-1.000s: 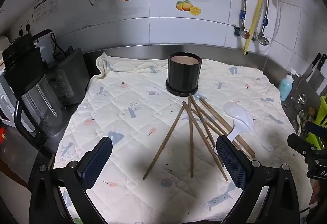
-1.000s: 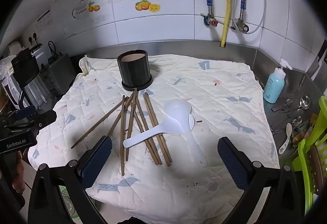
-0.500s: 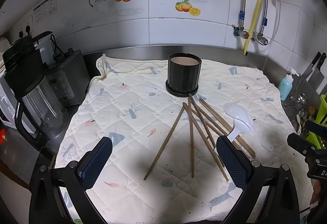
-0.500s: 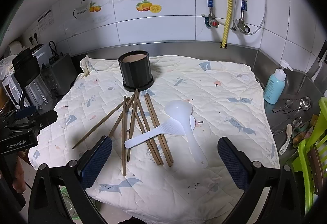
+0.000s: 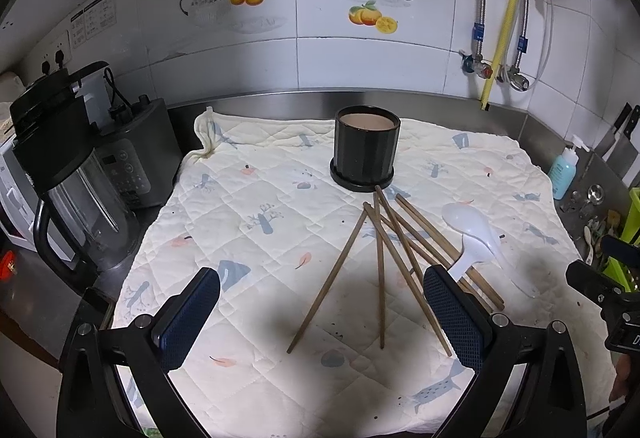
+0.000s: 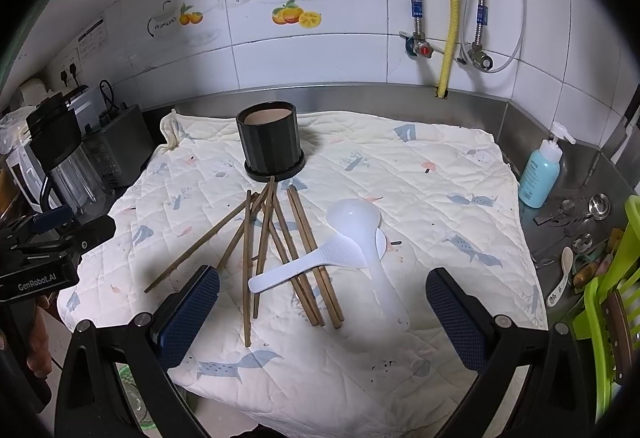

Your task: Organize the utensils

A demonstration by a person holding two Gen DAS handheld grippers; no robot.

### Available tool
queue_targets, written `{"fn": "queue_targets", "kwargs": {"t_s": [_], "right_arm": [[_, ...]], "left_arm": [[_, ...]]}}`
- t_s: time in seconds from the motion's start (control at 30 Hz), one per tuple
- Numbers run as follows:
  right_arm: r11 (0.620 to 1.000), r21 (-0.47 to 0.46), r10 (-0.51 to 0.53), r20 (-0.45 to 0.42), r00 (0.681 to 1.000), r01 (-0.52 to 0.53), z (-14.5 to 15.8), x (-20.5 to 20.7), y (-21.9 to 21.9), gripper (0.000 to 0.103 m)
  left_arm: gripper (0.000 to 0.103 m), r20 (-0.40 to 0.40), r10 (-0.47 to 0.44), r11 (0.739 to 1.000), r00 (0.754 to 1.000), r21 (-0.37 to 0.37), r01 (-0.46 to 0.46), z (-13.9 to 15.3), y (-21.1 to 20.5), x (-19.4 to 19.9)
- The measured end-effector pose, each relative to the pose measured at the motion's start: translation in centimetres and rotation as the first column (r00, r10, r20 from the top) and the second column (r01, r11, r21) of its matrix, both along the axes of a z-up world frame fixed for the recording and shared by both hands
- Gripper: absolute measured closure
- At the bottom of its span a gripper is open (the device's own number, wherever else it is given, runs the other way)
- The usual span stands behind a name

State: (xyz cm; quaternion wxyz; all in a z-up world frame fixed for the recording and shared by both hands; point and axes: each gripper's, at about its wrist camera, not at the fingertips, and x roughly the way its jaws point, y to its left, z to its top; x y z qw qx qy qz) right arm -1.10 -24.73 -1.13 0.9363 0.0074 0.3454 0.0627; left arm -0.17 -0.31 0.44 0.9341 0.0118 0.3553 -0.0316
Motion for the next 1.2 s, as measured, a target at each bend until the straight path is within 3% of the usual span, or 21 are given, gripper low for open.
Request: {"fn": "queue_targets", "kwargs": {"t_s": [1.2], "right_arm": [[1.0, 0.014, -0.006, 0.011, 1.0, 0.006, 0.37, 0.25, -0.14, 0.0]], "left_arm": [[0.0, 0.05, 0.004, 1.0, 0.999, 0.004, -0.004, 0.94, 0.32, 0.33]]}}
